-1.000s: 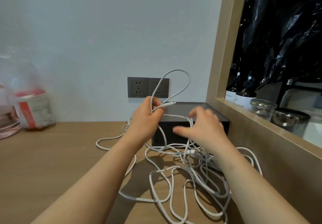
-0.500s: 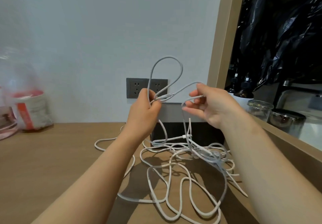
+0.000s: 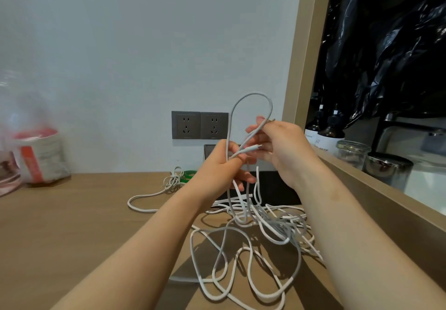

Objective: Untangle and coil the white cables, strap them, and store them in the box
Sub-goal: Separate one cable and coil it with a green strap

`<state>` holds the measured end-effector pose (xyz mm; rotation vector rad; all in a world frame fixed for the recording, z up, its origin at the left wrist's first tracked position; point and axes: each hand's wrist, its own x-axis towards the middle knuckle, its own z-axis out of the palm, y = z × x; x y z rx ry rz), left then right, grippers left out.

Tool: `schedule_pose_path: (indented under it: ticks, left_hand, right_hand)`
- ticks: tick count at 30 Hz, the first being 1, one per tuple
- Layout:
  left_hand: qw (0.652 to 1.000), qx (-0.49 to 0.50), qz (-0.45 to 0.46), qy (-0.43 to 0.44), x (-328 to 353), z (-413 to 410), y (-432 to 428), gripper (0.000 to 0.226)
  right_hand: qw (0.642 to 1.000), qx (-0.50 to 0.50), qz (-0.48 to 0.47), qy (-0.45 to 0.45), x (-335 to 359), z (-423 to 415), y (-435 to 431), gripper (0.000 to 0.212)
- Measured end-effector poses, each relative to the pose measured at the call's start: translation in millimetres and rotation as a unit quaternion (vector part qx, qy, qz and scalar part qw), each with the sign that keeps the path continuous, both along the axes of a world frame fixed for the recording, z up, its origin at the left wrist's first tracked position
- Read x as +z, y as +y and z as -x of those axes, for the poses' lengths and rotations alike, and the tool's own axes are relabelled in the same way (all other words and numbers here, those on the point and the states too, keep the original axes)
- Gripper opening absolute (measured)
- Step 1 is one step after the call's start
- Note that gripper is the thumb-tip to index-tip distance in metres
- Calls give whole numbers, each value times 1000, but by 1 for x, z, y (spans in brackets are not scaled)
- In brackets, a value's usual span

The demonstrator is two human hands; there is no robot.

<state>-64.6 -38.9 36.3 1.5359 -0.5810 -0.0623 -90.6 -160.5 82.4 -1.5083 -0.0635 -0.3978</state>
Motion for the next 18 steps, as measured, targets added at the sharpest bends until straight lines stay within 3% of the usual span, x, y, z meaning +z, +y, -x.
schedule_pose_path:
  ticks: [4,6,8,11,13,16,18]
  left_hand:
    - [994,98,-2,-40,3,-8,0,15]
    - [988,139,-15,-63,4,-10,1,18]
    - [984,160,-10,-74,6,-10,2,19]
    - [984,160,47,-66,12,-12,4,17]
    - [981,162,87,-59,18,-13,7,17]
    - [978,154,135,-45,27,-13,9,18]
    - [974,145,168,-43,32,-10,11,19]
  right_hand:
    - [998,-45,21,28,-8,4,1,17]
    - [997,2,-21,68,-16,9,6,8]
    - [990,76,-58,101,-25,13,10,14]
    - [979,136,-38,149,-35,15,13,18]
    - [979,92,45,174,-41,11,13,22]
    - [955,14,246,163,-50,2,13,31]
    - [918,-4,372,133,-54,-2,11,16]
